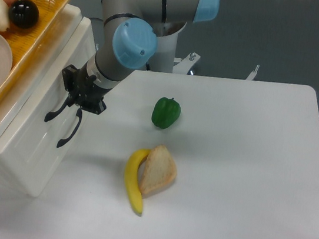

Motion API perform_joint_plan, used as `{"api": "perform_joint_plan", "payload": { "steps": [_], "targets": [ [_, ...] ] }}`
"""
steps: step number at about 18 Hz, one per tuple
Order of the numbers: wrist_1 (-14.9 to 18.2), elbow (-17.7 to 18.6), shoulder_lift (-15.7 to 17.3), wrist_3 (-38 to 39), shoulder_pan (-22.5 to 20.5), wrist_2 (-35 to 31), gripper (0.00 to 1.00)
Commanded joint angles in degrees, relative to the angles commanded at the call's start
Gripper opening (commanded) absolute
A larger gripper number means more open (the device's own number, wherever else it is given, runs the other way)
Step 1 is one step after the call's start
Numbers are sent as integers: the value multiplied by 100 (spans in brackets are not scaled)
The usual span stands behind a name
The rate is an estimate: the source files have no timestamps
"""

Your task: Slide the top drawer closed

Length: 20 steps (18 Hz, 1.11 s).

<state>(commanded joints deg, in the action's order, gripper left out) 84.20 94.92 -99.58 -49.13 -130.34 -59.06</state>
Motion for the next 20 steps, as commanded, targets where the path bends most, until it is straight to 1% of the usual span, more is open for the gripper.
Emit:
{"api": "perform_joint_plan", "payload": {
  "steps": [4,5,8,11,15,17,20],
  "targets": [
    [-18,0,-18,-9,9,0,0],
    [-26,0,-26,-17,0,0,6],
    [-35,-35,-44,-26,-140,-26,11],
    [-44,-96,-44,-53,-439,-44,15],
    [-79,-193,-53,-175,-843,-61,17],
    [-131,-333,-96,-254,-1132,-61,22],
    [-325,-509,-255,-395,-1624,-114,28]
  ]
}}
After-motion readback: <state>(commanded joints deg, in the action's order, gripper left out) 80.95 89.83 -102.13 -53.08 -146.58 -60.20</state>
